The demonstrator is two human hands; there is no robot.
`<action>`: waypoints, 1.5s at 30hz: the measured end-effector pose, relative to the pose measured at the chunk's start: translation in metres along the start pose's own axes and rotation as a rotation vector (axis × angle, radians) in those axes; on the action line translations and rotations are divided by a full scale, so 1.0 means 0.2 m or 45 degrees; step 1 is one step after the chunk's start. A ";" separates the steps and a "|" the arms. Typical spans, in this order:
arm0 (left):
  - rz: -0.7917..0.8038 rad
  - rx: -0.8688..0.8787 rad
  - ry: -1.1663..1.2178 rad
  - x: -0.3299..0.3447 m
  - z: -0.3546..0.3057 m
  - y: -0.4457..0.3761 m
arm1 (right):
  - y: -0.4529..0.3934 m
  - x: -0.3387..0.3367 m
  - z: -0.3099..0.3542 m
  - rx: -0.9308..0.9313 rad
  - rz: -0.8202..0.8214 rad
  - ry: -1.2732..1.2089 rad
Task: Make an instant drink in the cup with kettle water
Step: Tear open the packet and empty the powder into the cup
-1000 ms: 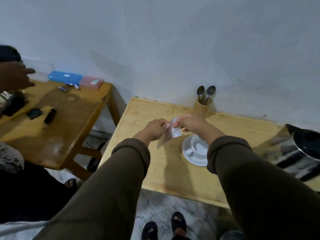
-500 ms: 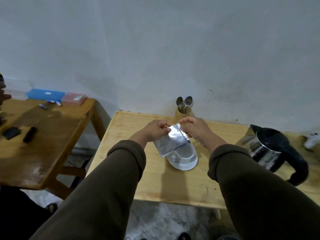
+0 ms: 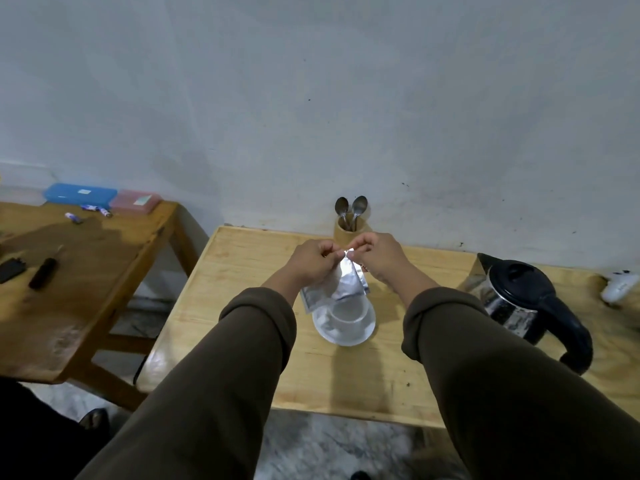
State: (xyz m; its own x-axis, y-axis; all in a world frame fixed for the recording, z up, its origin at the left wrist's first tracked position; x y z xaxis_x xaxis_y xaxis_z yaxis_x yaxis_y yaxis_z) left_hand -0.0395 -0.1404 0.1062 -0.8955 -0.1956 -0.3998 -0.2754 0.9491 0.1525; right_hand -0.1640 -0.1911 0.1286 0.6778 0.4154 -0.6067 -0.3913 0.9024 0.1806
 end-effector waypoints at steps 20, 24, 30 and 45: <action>-0.101 -0.200 0.286 0.04 0.02 0.00 | -0.04 0.02 0.06 -0.205 -0.079 0.350; -0.123 -0.251 0.235 0.09 0.11 0.02 | 0.00 0.07 -0.01 -0.175 0.033 0.360; -0.087 -0.305 0.044 0.18 0.21 0.05 | 0.05 0.15 -0.17 0.022 0.102 0.394; -0.045 -0.516 -0.314 0.29 0.29 -0.01 | 0.09 0.21 -0.34 0.176 0.178 0.404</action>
State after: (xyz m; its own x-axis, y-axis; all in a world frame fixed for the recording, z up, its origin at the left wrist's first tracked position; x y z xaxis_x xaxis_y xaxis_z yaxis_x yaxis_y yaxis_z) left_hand -0.0701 -0.1390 0.0302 -0.7869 -0.1149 -0.6063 -0.4623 0.7605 0.4559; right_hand -0.1856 -0.1666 0.0537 0.3889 0.4988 -0.7746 -0.3637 0.8556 0.3684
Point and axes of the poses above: each hand's wrist, its own y-axis away from the middle knuckle, its own x-axis out of the palm, z = x × y, the point moved 6 cm from there along -y, towards the middle knuckle, and after that the axes turned 8 degrees about y, right-handed, at the moved point
